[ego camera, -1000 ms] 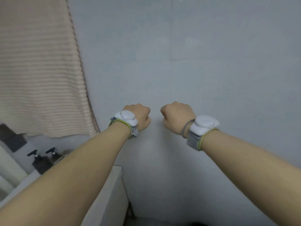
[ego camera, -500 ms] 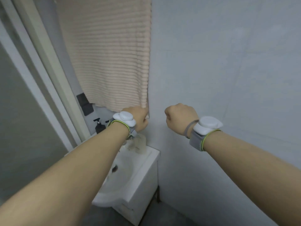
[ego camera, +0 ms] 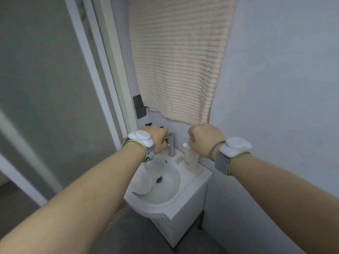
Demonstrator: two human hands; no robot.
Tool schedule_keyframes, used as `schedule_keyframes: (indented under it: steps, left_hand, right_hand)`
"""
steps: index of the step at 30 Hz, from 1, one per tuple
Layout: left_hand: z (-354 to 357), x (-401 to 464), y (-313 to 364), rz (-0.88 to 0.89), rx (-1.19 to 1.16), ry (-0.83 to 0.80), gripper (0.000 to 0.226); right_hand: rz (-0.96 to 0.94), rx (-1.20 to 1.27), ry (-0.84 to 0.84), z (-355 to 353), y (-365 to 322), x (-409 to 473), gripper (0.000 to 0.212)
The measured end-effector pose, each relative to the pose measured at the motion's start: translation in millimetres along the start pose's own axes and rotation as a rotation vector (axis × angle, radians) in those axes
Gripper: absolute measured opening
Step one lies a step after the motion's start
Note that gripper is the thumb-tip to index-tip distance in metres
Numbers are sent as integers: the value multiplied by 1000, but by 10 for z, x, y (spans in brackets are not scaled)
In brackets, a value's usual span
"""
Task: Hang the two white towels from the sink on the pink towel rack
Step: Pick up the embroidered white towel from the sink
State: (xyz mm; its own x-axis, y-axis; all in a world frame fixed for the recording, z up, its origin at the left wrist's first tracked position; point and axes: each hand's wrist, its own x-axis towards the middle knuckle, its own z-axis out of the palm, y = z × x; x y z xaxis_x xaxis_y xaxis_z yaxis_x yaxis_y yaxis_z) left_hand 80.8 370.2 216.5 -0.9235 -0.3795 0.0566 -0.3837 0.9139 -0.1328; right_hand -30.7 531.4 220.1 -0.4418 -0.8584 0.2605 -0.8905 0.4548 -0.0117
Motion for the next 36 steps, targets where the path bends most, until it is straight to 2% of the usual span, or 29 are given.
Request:
schedule_keyframes:
  steps: [7,9,12,15,20,24,29,32,36]
  left_hand:
    - [195,88,-643,-31,-70,-95,13]
    - [334,169,-850,-31,-59,-127,10]
    - [610,378,-1167,-21,-34,-273,28]
    - [942,607,-1530,-12,-70,-384,24]
    - [1543,802,-2039,-14,-117,-386,35]
    - [2086,977,-2420,-13,-190,-500,40]
    - [2708,1049,-2686,-27,-275,-649,40]
    - [3053,1025,-2731,-81,-276,-685,46]
    - [3353,979,-2723,-65,-419,-838,47]
  right_hand:
    - [26,14,-125,303,-409,597,6]
    - [47,32,-152,485,-568,808,12]
    - [69,71,-204,830,-796,1132,22]
    - [94,130,-270,1267,-999,1482,25]
    - [123,172,-380,1852,-1274,1874,28]
    - [162,259,-466,2308,-1451,2136,27]
    - [245,311,-587,2836,-1670,2269,33]
    - [273,352,-686,3087,-1777,2288,35]
    - [292,359,-759,3368,-1937,2277,42]
